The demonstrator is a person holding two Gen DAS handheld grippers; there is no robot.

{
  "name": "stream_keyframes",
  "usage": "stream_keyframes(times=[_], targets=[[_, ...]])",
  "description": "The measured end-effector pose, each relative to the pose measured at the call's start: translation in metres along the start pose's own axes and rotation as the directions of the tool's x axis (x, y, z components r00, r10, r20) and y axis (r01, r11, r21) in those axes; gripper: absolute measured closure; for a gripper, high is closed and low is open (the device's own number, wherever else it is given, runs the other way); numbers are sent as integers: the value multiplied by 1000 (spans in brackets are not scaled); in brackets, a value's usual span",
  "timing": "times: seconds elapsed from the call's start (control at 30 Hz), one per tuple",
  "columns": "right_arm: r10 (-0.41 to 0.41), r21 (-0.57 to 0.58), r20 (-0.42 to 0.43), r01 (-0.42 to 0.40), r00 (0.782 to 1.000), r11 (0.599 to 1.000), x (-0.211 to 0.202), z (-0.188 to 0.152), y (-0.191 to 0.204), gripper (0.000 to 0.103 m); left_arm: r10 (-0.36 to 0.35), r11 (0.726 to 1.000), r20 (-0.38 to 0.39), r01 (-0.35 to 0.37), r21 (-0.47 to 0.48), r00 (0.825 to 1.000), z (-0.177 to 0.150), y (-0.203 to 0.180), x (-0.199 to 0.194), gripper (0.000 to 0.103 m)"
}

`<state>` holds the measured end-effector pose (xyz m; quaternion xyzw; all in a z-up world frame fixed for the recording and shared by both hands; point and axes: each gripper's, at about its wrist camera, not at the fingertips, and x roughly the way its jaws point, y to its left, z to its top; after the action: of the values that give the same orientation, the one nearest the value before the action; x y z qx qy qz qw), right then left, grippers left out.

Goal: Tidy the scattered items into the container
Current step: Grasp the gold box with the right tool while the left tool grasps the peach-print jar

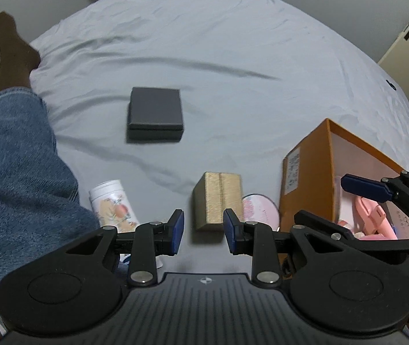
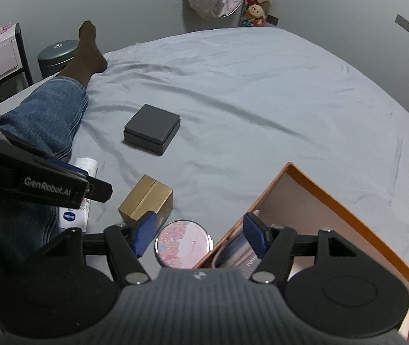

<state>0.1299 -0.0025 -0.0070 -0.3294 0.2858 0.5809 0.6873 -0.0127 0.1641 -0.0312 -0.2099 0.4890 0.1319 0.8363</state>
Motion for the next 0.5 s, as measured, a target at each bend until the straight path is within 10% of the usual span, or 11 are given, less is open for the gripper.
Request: stream_keyframes(times=[0.5], targets=[[92, -52, -83, -97, 992, 994, 46, 13, 15, 36, 9, 994, -90, -19, -110, 996, 3, 44, 24, 68]])
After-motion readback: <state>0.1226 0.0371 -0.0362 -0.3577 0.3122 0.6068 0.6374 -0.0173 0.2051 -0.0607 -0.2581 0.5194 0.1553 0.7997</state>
